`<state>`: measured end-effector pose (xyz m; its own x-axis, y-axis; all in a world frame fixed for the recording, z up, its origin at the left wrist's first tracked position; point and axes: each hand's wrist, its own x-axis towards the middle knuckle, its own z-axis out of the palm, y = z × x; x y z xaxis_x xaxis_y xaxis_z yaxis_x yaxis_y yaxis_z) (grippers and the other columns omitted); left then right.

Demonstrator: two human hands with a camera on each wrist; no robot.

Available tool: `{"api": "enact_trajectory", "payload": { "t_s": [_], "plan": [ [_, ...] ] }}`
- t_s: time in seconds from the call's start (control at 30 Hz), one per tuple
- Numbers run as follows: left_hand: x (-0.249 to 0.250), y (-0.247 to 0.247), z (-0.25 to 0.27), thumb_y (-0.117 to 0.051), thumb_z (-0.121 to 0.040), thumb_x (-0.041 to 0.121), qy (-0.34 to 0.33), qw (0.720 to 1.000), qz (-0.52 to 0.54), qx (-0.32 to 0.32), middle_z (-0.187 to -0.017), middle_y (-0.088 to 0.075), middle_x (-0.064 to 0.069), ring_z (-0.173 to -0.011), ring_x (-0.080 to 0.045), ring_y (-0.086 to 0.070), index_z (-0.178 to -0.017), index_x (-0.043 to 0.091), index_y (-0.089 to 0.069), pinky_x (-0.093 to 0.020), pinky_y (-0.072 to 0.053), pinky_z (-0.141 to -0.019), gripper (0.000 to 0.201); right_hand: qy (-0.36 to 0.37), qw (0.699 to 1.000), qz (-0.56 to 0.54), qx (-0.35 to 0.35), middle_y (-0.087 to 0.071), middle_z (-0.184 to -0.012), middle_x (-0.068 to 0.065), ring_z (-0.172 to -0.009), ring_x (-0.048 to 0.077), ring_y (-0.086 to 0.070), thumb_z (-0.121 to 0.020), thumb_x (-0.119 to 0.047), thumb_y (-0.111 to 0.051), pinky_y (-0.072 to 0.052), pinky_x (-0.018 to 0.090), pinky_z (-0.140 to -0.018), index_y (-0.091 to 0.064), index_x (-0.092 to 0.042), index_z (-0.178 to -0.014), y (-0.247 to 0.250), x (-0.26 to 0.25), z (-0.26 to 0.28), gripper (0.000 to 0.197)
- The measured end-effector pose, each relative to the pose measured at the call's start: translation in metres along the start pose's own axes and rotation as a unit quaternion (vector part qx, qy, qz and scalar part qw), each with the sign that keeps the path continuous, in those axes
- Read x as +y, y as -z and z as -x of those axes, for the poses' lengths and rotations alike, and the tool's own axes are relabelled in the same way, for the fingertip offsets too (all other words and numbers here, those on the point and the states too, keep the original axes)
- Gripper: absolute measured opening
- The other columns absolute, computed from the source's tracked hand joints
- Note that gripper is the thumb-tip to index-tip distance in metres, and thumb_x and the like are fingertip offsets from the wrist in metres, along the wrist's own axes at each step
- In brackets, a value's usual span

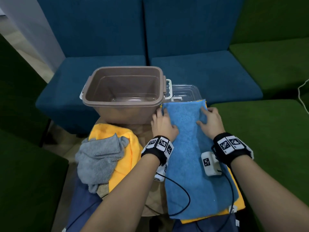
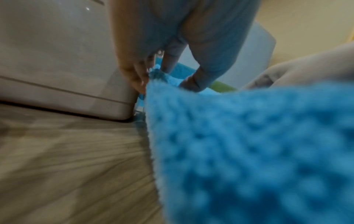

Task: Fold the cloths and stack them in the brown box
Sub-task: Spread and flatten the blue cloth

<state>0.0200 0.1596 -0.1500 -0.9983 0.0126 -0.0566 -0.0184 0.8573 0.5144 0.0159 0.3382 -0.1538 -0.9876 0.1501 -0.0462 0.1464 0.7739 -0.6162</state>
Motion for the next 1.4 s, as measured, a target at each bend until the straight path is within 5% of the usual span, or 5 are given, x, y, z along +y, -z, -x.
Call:
{"api": "enact_trajectory", "payload": {
  "t_s": [0.2, 0.37, 0.63, 0.9, 1.4],
  "plan": [
    [0.006, -0.002, -0.001, -0.055, -0.081, 0.020, -0.007, 0.998, -0.057, 0.011, -0.152, -0.020, -0.012, -0.128, -0.031, -0.032, -0.149, 0.006, -0.021, -0.042, -0.038, -0.101, 0.077, 0.020, 1.000, -0.010, -0.008, -0.032, -0.148, 0.014, -0.128, 0.030, -0.042, -0.091, 0.006, -0.054, -0.028, 0.010, -0.091, -0.035, -0.009, -0.149, 0.000, -0.003, -0.007, 0.063],
    [0.011, -0.008, 0.007, -0.065, -0.078, 0.018, -0.071, 0.992, -0.101, 0.032, -0.156, -0.011, -0.022, -0.135, -0.035, -0.025, -0.148, 0.008, -0.026, -0.045, -0.029, -0.108, 0.080, 0.019, 0.972, 0.233, -0.003, 0.001, -0.163, -0.001, -0.142, 0.032, -0.016, -0.090, -0.013, -0.057, -0.023, 0.048, -0.110, -0.020, -0.018, -0.153, -0.006, -0.013, -0.002, 0.074],
    [-0.015, -0.028, -0.010, -0.047, -0.093, 0.053, -0.140, 0.974, -0.109, -0.141, -0.161, 0.015, -0.009, -0.147, -0.026, 0.017, -0.154, 0.011, 0.002, -0.041, 0.008, -0.119, 0.089, 0.118, 0.938, 0.258, -0.199, 0.009, -0.162, -0.017, -0.150, 0.015, 0.008, -0.102, -0.052, -0.028, 0.003, 0.052, -0.118, 0.002, -0.046, -0.152, -0.016, 0.003, -0.009, 0.058],
    [-0.022, -0.025, -0.012, -0.064, -0.053, 0.086, -0.130, 0.962, -0.112, -0.214, -0.154, 0.036, 0.002, -0.142, -0.019, 0.032, -0.149, 0.014, 0.024, -0.049, 0.008, -0.116, 0.149, 0.024, 0.943, 0.280, -0.180, 0.012, -0.162, -0.015, -0.149, 0.024, 0.016, -0.102, -0.053, -0.016, 0.010, 0.061, -0.114, 0.006, -0.040, -0.154, -0.011, 0.009, -0.022, 0.058],
    [-0.036, -0.026, 0.034, -0.054, -0.063, 0.086, -0.156, 0.959, -0.131, -0.199, -0.155, 0.033, 0.000, -0.143, -0.021, 0.029, -0.151, 0.022, 0.022, -0.063, 0.005, -0.115, 0.132, 0.005, 0.939, 0.280, -0.200, 0.023, -0.158, -0.020, -0.149, 0.028, 0.016, -0.103, -0.050, -0.015, 0.009, 0.063, -0.113, 0.016, -0.049, -0.148, -0.003, 0.052, 0.057, 0.055]
  ]
}}
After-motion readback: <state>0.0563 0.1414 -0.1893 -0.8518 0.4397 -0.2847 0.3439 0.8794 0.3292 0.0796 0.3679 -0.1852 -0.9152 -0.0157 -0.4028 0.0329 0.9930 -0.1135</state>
